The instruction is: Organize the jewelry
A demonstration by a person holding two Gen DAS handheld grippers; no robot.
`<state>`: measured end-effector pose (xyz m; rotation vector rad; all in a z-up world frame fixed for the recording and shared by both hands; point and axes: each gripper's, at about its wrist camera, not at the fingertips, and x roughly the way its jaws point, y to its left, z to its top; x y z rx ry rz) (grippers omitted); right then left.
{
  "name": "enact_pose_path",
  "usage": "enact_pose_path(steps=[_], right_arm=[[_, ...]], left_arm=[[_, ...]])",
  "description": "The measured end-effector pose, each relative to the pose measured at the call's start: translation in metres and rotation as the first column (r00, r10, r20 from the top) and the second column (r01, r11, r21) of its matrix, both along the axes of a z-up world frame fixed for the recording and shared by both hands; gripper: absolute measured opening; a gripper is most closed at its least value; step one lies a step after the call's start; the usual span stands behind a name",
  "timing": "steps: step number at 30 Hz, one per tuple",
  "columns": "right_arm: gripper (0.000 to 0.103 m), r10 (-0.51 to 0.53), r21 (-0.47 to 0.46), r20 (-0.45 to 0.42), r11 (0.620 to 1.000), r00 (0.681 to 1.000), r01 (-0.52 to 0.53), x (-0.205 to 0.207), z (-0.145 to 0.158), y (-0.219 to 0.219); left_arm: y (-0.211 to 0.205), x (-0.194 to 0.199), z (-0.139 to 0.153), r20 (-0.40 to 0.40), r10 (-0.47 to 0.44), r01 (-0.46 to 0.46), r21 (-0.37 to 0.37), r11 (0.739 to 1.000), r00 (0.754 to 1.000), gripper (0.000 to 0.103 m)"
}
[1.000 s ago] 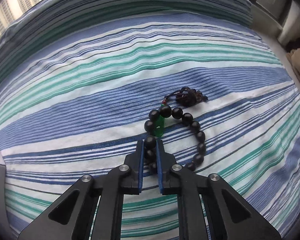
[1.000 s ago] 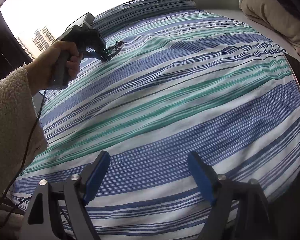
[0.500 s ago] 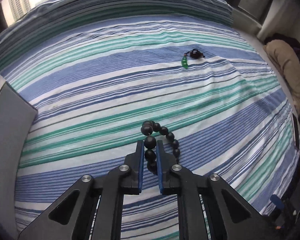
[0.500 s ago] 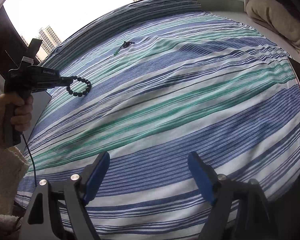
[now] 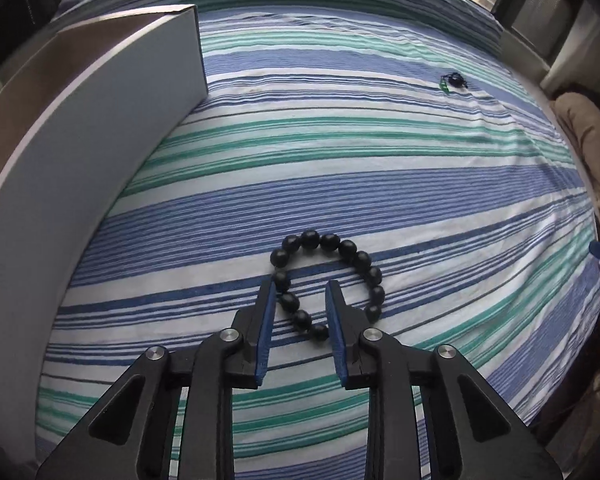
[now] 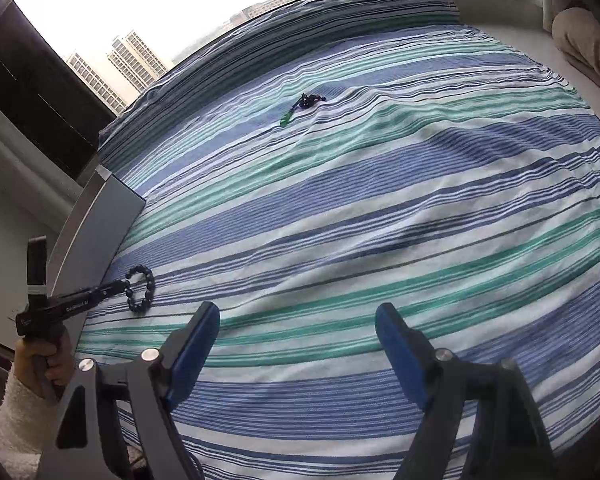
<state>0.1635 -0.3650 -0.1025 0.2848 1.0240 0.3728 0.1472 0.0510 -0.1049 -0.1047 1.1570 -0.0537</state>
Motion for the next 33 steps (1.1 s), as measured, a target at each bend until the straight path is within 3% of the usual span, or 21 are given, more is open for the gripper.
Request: enact_pose_path(steps=[1, 2, 7, 9, 13, 18, 22, 25, 27, 30, 33], right_arm=[[0.082, -0.004, 0.031, -0.006, 1.0, 1.0, 0.004, 0.02, 0.007, 0.0], [0.082, -0.013, 0.056, -0.013, 0.998, 1.0, 0.014, 0.042, 0.013, 0.001], [0.081, -0.028, 0.185, -0.098, 0.982, 0.995, 0.046, 0.167, 0.004, 0.022], [0.068, -0.067, 0.27, -0.176, 0.956, 0.982, 0.114, 0.21, -0.016, 0.028], [0.058, -0.217, 0.269, -0.248, 0.921, 0.944, 0.282, 0.264, -0.05, 0.037], [0.042, -0.299, 0.218, -0.187, 0.916, 0.936, 0.336, 0.29, -0.059, 0.064], [0.036, -0.321, 0.081, -0.087, 0.941, 0.943, 0.328, 0.303, -0.052, 0.094], [0.017, -0.308, -0.061, -0.007, 0.95, 0.951, 0.307, 0.315, -0.049, 0.112], [0.012, -0.284, -0.122, 0.024, 0.951, 0.958, 0.285, 0.317, -0.048, 0.12], [0.011, -0.23, -0.099, 0.068, 0.967, 0.971, 0.236, 0.302, -0.04, 0.128], [0.011, -0.109, -0.052, 0.105, 0.992, 0.988, 0.115, 0.27, -0.021, 0.138]], left_arm=[[0.0, -0.003, 0.001, 0.012, 0.012, -0.012, -0.007, 1.0, 1.0, 0.055], [0.002, -0.006, 0.003, 0.026, 0.023, -0.023, -0.012, 1.0, 0.999, 0.058], [0.02, -0.035, 0.011, 0.049, 0.08, -0.076, -0.083, 0.994, 0.996, 0.061], [0.029, -0.05, 0.014, 0.053, 0.103, -0.098, -0.1, 0.99, 0.993, 0.063], [0.049, -0.075, 0.016, 0.052, 0.157, -0.151, -0.097, 0.984, 0.986, 0.064], [0.079, -0.092, 0.011, 0.024, 0.236, -0.232, -0.123, 0.965, 0.971, 0.064], [0.088, -0.09, 0.006, 0.006, 0.259, -0.257, -0.126, 0.958, 0.966, 0.064], [0.088, -0.089, 0.001, -0.009, 0.259, -0.258, -0.129, 0.957, 0.966, 0.064], [0.085, -0.09, -0.001, -0.011, 0.253, -0.252, -0.129, 0.959, 0.967, 0.064], [0.081, -0.092, -0.002, -0.009, 0.236, -0.236, -0.129, 0.963, 0.972, 0.064], [0.077, -0.088, -0.004, -0.007, 0.224, -0.223, -0.129, 0.966, 0.975, 0.064]])
